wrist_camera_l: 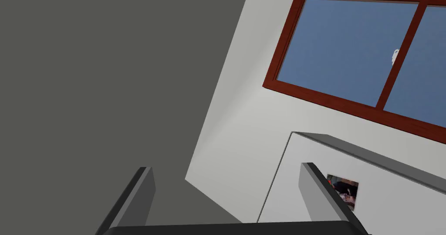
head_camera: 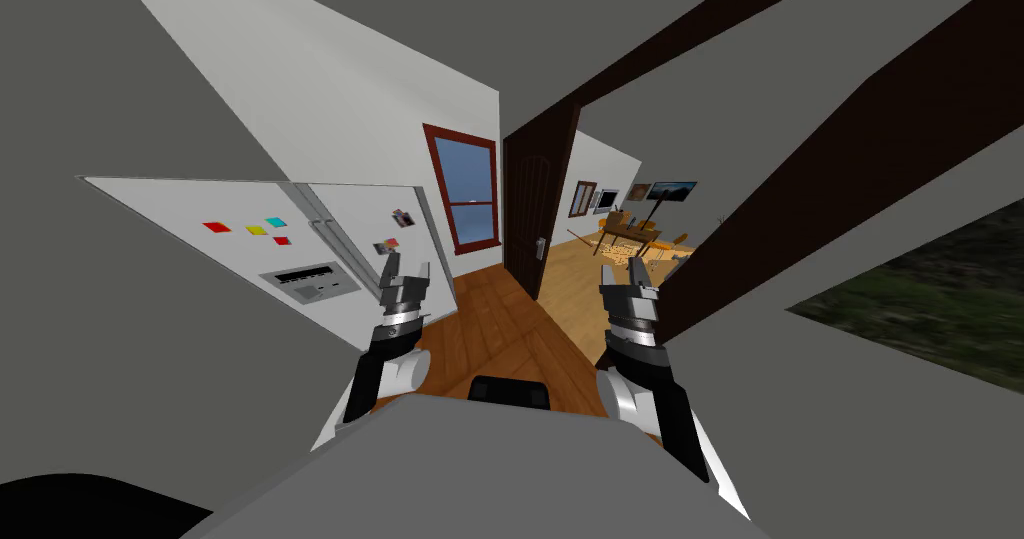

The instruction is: Push the door open

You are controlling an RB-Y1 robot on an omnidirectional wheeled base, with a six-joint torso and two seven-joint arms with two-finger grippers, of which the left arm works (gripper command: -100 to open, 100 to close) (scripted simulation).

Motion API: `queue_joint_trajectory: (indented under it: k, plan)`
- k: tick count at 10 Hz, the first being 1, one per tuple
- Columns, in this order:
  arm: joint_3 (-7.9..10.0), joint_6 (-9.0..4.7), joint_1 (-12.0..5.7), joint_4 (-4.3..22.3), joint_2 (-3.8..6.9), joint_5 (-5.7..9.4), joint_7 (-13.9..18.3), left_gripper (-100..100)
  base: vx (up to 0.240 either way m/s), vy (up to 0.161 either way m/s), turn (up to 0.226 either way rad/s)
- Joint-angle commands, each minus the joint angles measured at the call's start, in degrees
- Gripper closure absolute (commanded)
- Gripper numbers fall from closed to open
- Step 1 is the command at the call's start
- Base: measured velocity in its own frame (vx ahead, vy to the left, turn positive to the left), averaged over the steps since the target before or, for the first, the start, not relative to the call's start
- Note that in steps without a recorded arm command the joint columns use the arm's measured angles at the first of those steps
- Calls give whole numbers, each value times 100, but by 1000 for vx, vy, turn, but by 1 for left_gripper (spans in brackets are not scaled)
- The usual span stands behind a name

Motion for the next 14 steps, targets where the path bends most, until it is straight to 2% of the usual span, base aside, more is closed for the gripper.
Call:
queue_joint_trajectory:
  k: [1,8,14]
  plan:
    - [-29,-2,-100,162,50,-13,10,-100,57,21,-64]
    - [-171,-12,-590,959,236,-78,61,-100,100,25,-66]
    - [-316,-22,-1091,1775,367,-144,112,-100,86,33,-80]
